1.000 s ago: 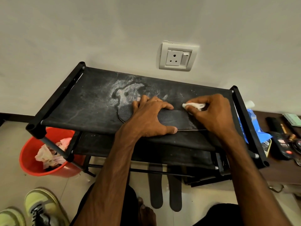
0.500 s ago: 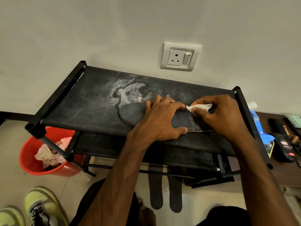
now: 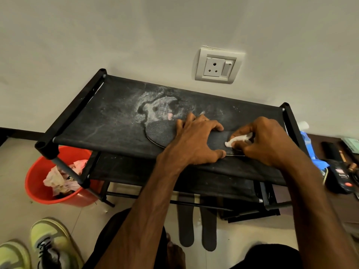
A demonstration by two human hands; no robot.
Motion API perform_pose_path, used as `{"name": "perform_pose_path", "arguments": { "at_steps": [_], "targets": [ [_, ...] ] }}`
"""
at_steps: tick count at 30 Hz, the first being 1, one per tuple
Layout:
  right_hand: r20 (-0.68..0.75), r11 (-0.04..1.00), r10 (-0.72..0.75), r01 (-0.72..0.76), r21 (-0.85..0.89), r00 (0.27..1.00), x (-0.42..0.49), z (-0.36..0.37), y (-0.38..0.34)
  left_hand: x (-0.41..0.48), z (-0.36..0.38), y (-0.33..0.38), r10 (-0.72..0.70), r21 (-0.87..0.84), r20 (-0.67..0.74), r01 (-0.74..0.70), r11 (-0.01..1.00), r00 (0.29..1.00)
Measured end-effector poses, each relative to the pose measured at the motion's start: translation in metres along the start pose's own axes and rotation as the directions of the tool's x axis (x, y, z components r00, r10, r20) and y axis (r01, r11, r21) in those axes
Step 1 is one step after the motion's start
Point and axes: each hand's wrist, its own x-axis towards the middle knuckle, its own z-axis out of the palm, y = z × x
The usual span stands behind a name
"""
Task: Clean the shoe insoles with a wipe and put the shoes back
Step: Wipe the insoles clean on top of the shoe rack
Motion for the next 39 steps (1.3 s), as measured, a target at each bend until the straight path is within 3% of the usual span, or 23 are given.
{"name": "perform_pose_path", "arguments": {
  "at_steps": [4,7,11,16,19,25,28,35,39],
  "targets": [
    [-0.203,0.998,0.045,-0.051,-0.024,0.978,0.011,0.017,-0.007,0.001,0.001,-0.001,-0.009,-0.007,0.025,0.009,1.000,1.000],
    [-0.257,0.998,0.057,-0.056,0.013,0.965,0.017,0.021,-0.010,0.001,0.001,0.000,-0.016,0.002,0.029,0.016,1.000,0.999],
    [-0.170,0.999,0.034,-0.036,-0.006,0.985,0.011,0.015,-0.008,0.002,0.000,0.000,-0.020,-0.013,0.023,0.020,1.000,1.000],
    [0.062,1.000,0.009,-0.008,-0.013,0.998,-0.004,-0.003,-0.005,0.001,0.000,0.001,-0.012,-0.034,0.007,0.012,0.999,1.000],
    [0.089,0.999,-0.008,0.011,-0.038,0.996,-0.005,-0.005,-0.005,0.000,0.000,0.001,-0.011,-0.026,0.004,0.012,1.000,1.000],
    [-0.198,0.999,0.033,-0.038,-0.019,0.980,0.012,0.020,-0.013,0.000,-0.002,0.001,-0.019,0.016,0.047,0.018,1.000,0.999],
    [-0.230,1.000,0.026,-0.025,0.009,0.973,0.016,0.022,-0.015,0.001,-0.002,0.001,-0.020,0.027,0.048,0.018,0.999,0.999],
    [0.026,0.998,-0.048,0.048,0.029,0.998,-0.005,0.003,-0.004,0.000,-0.003,0.000,-0.013,-0.059,-0.006,0.012,0.998,1.000],
    [0.054,1.000,-0.031,0.031,0.007,0.998,-0.013,-0.004,0.000,0.001,-0.001,-0.001,-0.006,-0.061,-0.017,0.005,0.998,1.000]
  ]
}}
